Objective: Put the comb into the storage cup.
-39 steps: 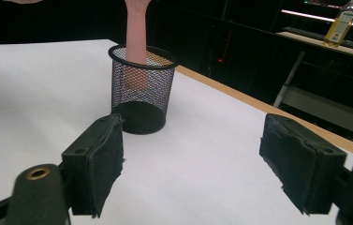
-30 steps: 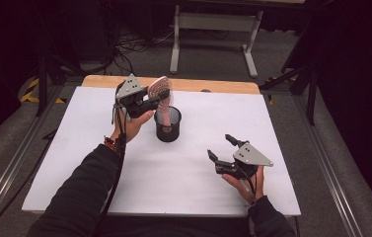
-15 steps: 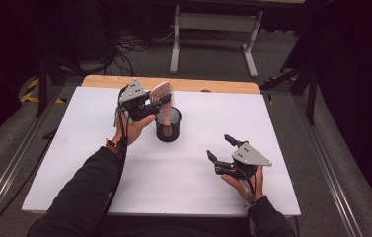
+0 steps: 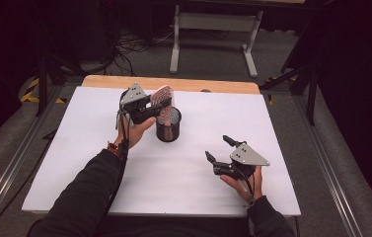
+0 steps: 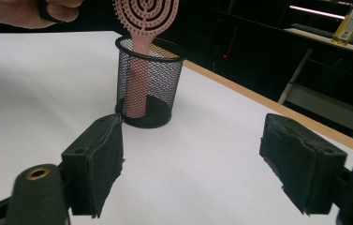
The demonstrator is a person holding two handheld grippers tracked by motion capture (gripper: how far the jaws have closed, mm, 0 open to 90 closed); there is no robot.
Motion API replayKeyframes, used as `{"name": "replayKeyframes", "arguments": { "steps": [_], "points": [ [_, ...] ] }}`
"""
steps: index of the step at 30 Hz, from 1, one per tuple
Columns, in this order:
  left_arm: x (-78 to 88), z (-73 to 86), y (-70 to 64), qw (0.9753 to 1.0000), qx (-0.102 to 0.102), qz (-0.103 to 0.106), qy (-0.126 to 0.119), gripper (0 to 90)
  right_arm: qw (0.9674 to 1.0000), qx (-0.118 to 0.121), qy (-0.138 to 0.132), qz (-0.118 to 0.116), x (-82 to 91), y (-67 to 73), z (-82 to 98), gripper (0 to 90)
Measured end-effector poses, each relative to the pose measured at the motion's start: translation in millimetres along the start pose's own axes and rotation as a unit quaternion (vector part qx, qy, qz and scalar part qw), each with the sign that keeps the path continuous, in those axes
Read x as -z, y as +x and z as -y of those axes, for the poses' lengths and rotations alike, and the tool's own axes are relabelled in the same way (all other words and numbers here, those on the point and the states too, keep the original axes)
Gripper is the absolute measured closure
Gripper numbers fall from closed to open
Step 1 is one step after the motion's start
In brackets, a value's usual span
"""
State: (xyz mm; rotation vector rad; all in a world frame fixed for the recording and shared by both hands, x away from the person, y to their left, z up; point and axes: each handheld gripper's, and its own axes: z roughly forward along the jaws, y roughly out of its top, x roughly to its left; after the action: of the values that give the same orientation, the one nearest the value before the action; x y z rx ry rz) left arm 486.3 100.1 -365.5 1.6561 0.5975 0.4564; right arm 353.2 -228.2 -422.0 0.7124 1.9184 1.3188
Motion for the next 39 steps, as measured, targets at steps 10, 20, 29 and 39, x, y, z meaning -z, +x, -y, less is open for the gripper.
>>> {"name": "replayKeyframes", "arguments": {
  "steps": [10,20,29,39],
  "points": [
    [1.9,8.5,16.2,0.9986,0.045,-0.025,-0.013,61.0,0.9998,-0.002,0.015,-0.009,-5.8,1.9,3.4,22.4],
    [4.4,20.8,33.4,0.9949,0.092,-0.040,-0.013,58.0,0.9996,-0.008,0.022,-0.013,-7.8,1.2,5.5,22.4],
    [2.8,25.6,38.2,0.9945,0.087,-0.058,0.002,55.2,0.9994,-0.011,0.025,-0.022,-9.1,1.6,6.2,22.4],
    [2.9,29.2,43.2,0.9939,0.096,-0.055,0.008,54.1,0.9992,-0.012,0.029,-0.025,-10.2,1.4,6.8,22.3]
  ]
}}
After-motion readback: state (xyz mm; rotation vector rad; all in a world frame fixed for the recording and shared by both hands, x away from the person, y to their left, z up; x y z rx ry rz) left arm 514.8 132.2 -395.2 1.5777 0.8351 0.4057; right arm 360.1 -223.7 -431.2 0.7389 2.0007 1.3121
